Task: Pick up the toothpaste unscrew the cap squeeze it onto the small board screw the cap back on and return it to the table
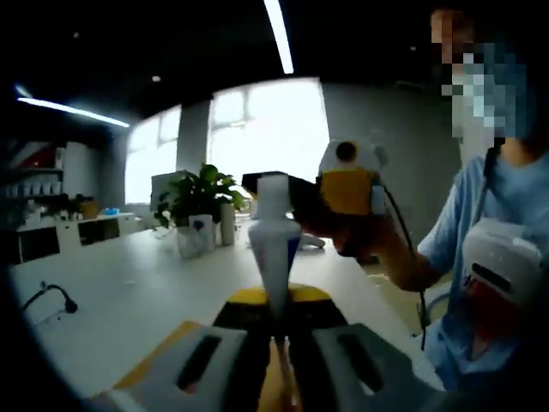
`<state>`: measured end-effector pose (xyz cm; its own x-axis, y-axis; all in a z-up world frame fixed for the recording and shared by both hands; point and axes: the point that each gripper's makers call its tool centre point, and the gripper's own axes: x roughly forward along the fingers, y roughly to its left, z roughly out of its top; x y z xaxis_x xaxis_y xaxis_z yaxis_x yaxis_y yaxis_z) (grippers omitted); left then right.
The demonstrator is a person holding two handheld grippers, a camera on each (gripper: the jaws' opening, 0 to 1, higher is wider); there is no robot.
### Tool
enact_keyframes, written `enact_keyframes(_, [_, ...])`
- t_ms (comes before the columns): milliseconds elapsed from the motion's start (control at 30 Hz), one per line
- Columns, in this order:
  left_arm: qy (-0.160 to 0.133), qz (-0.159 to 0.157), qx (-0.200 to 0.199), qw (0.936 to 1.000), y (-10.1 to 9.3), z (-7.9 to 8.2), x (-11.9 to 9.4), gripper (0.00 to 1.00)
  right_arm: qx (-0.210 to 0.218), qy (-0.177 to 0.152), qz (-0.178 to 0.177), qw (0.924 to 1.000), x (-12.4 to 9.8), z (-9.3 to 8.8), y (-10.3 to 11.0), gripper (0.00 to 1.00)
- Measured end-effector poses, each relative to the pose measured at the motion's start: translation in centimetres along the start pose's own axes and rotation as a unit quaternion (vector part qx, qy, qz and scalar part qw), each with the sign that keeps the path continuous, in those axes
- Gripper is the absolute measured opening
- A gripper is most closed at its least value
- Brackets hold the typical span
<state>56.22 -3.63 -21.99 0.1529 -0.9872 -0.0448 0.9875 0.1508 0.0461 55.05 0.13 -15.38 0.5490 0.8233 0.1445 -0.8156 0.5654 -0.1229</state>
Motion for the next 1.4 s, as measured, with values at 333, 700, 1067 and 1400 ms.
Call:
enact_keyframes(333, [0.009,0.004,0.022,0.9997,-0.5,0.1,0.3,0.03,0.023,-0.051,-0.073,0.9958,1.3,0.7,-0.6,0.12])
enact_keyframes(700, [-0.002,-0.017,-0.001,0.9998,-1.1,-0.2,0.1,0.03,0.041,-0.038,-0.031,0.9979,1.5,0.5,0.1,0.10])
enact_keyframes(1067, [-0.013,-0.073,-0.021,0.9970,-3.1,-0.2,0.1,0.03,0.074,-0.028,0.168,0.9826,0.6,0.7,2.3,0.10])
enact_keyframes(1400, [-0.023,-0.101,-0.035,0.9940,-4.3,0.5,0.3,0.03,0.124,-0.019,0.335,0.9339,-0.2,1.4,3.7,0.10])
